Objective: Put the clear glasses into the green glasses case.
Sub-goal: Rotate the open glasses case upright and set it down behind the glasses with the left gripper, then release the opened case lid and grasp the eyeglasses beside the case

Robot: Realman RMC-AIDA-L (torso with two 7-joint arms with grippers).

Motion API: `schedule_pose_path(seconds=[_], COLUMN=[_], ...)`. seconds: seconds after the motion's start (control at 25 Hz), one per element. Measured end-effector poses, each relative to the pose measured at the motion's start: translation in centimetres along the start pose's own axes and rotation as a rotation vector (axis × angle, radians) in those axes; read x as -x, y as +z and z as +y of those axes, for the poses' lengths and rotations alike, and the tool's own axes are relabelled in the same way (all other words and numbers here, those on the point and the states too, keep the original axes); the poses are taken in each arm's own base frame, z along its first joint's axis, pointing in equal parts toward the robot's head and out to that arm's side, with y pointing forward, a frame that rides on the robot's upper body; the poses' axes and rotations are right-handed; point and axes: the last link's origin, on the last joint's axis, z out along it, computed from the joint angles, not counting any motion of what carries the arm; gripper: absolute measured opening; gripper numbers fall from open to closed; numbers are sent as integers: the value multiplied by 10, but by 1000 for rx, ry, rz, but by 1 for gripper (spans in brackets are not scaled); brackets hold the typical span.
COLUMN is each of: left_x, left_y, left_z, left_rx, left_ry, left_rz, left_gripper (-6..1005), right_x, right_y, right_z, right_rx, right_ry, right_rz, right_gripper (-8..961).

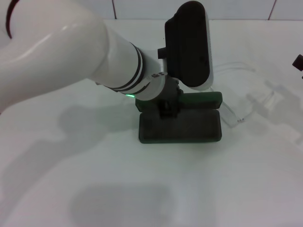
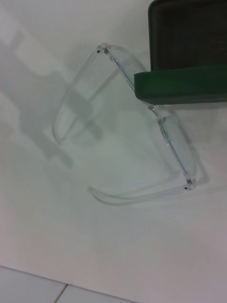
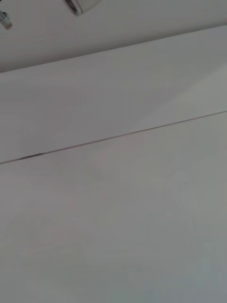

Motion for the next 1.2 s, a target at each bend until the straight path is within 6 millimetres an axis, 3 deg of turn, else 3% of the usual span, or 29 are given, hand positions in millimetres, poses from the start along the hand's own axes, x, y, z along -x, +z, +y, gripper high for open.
schedule_pose_path(seconds=[0.4, 0.84, 1.2], left_x=[-4, -6, -9], left_y=[3, 2, -13], left_z=[3, 9, 10], left_rx=[-14, 0, -31], left_ry=[20, 35, 38], left_rz=[16, 30, 61], left_gripper=[230, 341, 426], right_x=[1, 1, 1], right_y=[-9, -12, -11], right_z=[-2, -1, 0], right_rx=[-24, -24, -20], right_ry=[3, 4, 5], right_rz=[-15, -18, -20], right_gripper=[687, 685, 683])
